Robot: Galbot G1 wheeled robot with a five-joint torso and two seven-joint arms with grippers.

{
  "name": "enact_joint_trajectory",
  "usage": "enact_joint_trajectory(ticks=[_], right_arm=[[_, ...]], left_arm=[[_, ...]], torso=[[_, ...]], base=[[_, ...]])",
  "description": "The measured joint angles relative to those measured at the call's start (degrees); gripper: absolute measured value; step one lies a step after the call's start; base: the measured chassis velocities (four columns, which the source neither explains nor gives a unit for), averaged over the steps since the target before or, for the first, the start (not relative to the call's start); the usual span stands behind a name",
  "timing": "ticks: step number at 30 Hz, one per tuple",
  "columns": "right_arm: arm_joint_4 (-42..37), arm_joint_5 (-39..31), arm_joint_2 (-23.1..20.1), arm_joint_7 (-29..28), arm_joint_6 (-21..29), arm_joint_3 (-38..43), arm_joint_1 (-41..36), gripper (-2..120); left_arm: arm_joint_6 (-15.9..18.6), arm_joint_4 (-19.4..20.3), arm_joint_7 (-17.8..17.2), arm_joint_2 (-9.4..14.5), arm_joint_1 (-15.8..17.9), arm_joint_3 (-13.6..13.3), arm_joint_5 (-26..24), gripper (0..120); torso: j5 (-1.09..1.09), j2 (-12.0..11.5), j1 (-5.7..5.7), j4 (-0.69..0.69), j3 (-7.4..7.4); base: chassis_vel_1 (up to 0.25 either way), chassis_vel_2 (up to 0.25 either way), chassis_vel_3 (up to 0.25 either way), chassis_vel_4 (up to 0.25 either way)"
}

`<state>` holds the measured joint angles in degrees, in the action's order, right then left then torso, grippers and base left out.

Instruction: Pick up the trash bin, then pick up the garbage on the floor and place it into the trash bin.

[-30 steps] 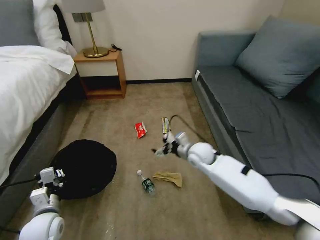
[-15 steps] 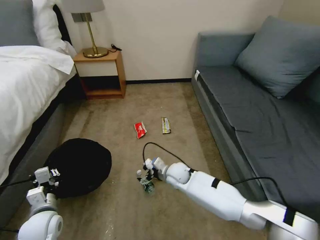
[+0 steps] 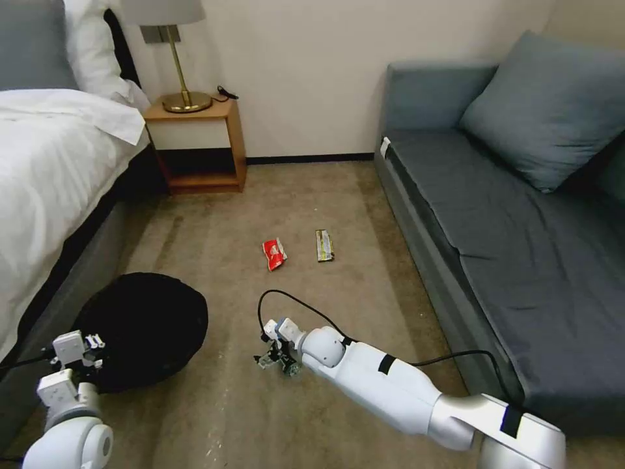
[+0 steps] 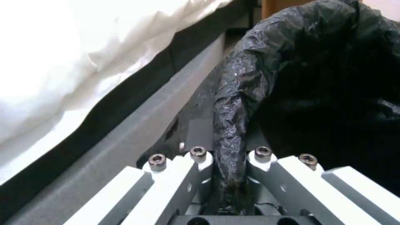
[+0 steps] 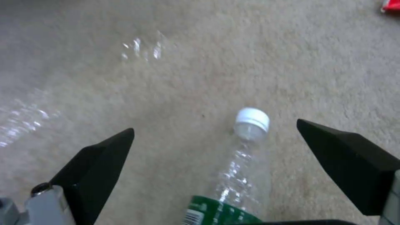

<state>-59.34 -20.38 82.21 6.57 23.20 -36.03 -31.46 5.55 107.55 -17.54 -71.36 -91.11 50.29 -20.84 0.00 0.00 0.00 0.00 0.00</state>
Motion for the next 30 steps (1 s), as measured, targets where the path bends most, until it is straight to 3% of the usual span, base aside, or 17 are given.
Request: enact_joint_trajectory(ticks=[12, 30], right_arm=[[6.64, 3.64, 1.08, 0.73, -2.37, 3.04, -1.25, 100], [12.36, 5.99, 2.98, 3.36, -3.11, 4.70, -2.56, 100]], left_arm=[[-0.36, -1.16, -0.02, 0.22, 1.62, -1.12, -0.20, 5], [-2.09, -0.52, 0.11, -0.13, 0.79, -0.86, -0.47, 5]], torso=[[0.00, 0.00, 0.00, -0.01, 0.00], [0.00, 0.00, 0.00, -0.01, 0.00]], base=[[0.000, 0.000, 0.000, 0.000], [0.000, 0.000, 0.000, 0.000]])
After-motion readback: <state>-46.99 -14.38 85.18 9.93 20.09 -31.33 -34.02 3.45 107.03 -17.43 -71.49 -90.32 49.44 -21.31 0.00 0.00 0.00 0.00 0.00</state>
